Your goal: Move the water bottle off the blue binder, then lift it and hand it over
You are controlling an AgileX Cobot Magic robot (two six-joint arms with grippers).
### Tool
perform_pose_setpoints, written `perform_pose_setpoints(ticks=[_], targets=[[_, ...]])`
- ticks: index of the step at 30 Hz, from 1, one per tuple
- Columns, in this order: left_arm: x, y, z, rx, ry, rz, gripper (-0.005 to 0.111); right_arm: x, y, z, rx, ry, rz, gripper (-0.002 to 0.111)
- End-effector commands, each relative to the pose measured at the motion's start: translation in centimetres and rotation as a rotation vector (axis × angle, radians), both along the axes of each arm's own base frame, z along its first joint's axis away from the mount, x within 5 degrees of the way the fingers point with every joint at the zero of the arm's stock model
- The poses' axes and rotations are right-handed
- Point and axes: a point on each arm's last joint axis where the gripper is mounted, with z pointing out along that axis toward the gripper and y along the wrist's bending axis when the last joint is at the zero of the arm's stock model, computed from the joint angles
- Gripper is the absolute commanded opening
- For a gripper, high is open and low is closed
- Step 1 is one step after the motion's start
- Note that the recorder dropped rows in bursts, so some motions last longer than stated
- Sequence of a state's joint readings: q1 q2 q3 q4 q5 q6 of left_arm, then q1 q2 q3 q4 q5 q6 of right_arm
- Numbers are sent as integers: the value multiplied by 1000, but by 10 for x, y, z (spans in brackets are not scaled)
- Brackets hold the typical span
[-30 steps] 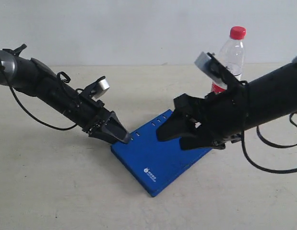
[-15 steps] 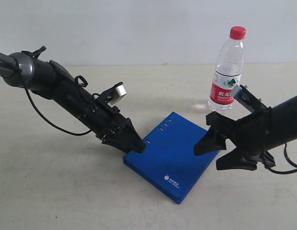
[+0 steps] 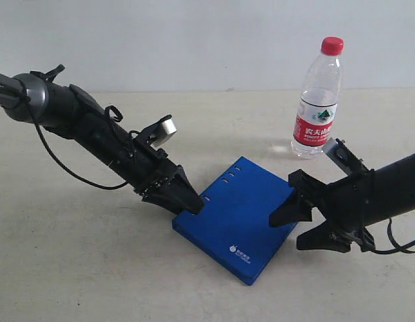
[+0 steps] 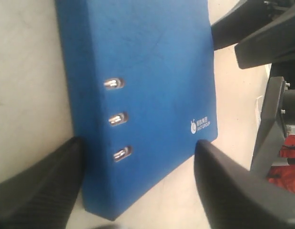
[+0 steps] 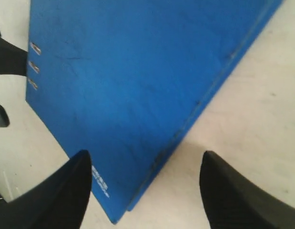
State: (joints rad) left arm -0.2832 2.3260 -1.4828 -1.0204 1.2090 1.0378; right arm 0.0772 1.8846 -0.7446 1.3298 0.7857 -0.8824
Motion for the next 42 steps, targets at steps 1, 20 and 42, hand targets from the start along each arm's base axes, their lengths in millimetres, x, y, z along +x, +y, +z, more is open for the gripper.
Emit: perform_pose_setpoints(ticks=[1,20,42], targets=[[-3,-4,1,-20,18,0,62,3,0,-5,38,-26,-6,59],[-2,-5,2,-39,11,6,62,4,21,17,468,-198,93,59],[2,-10,7,-125,-21,37,62,17,10,-1,242,-204,-55,38]])
